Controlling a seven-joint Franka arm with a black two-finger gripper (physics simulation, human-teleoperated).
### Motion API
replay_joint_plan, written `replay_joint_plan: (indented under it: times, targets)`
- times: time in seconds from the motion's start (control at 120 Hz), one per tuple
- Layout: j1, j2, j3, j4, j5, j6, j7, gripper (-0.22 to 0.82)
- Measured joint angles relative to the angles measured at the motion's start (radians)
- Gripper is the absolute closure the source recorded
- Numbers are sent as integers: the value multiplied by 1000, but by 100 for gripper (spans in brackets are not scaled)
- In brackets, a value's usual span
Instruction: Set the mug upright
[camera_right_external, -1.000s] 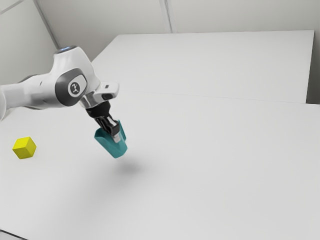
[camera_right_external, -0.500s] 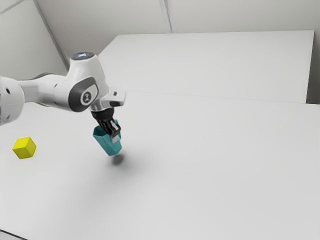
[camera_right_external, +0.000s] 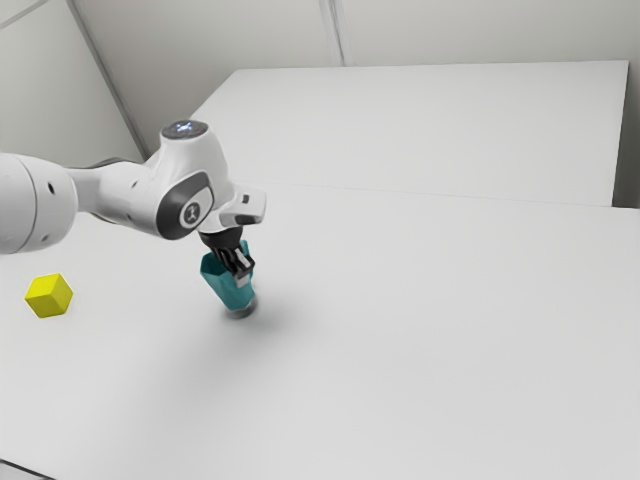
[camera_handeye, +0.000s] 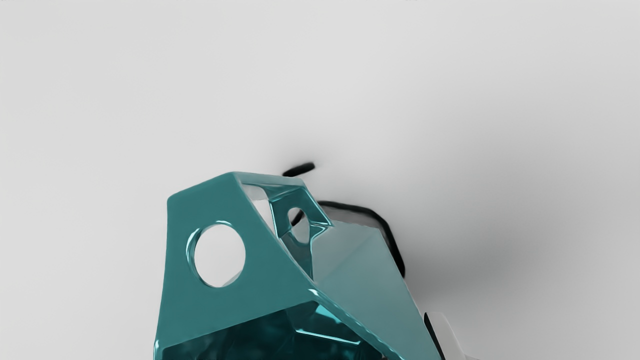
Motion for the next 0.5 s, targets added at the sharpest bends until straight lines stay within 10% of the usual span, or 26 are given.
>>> replay_joint_plan:
  times: [0.5]
  targets:
    - [3, 17, 0, -13, -9, 24, -14, 77]
